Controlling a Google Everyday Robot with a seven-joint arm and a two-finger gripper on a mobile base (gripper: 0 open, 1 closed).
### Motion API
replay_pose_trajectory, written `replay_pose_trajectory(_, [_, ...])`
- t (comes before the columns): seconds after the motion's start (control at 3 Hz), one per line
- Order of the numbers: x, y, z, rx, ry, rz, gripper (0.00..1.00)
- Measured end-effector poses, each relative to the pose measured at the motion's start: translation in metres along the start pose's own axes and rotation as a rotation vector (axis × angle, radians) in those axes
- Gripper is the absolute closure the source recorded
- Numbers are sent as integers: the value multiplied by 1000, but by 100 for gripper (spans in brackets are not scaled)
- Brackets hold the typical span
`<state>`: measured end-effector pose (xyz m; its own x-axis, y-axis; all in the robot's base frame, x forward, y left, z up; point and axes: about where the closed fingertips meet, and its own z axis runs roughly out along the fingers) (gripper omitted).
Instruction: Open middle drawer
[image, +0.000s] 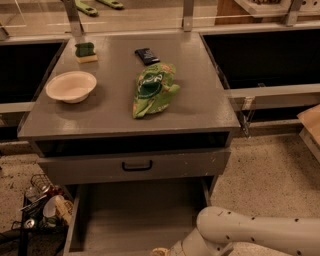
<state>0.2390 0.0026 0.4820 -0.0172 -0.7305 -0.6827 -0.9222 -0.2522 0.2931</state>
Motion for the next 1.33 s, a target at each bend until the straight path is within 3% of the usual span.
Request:
replay_pose_trajectory(0.33, [5, -1, 1, 93, 118, 58, 0])
replay_pose_trajectory(0.67, [7, -3, -1, 146, 166, 96, 0])
replay_pose_trajectory(1.33, [7, -3, 0, 151, 169, 106, 0])
